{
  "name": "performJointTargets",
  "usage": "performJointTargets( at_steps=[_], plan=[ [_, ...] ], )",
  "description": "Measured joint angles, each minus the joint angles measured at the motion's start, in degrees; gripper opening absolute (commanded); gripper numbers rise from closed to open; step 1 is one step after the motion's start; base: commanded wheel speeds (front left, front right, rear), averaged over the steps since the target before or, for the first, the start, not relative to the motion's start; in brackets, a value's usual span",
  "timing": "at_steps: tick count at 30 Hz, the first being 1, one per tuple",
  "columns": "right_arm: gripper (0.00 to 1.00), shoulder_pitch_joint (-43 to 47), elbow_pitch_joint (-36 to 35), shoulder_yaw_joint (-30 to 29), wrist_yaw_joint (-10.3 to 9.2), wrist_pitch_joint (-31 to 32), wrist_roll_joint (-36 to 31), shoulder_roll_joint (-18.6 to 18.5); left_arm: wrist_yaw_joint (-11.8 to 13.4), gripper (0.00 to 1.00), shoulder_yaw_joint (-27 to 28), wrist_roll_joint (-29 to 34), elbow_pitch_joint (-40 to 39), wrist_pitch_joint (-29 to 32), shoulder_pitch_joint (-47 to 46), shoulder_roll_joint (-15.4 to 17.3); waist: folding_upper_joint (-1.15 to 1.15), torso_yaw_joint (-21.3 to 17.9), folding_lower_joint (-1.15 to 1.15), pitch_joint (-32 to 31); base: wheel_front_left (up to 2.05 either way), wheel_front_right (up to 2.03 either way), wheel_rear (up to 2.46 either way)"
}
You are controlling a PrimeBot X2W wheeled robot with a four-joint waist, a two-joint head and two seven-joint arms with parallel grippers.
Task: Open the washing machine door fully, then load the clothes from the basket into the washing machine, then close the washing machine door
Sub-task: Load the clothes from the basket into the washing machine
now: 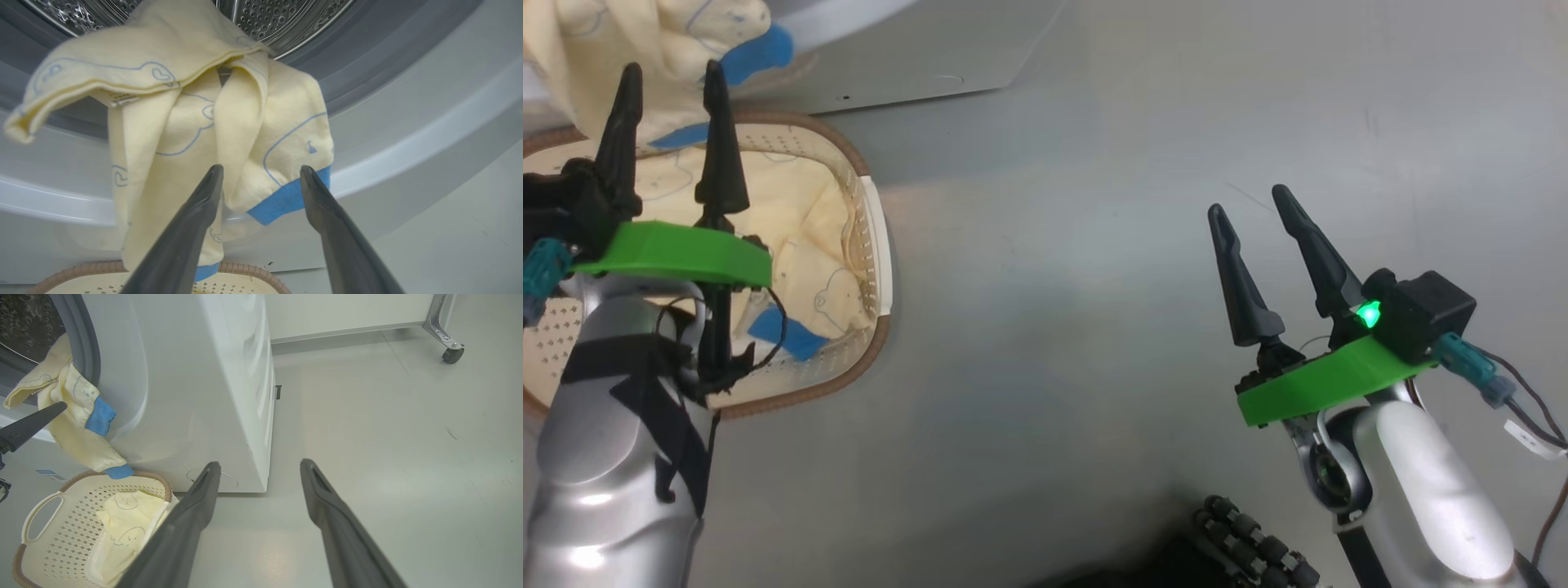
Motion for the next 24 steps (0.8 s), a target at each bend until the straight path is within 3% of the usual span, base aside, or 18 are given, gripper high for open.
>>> performJointTargets(
  at_steps=[24],
  plan=[
    [1.0, -2.05, -0.32, 1.02, 0.0, 0.0, -0.52, 0.0, 0.0, 1.0, 4.57, -0.26, 3.9, 0.0, -7.76, -0.08, 0.0, -0.07, 0.0, 5.16, 0.0, 0.0, 0.0]
  ],
)
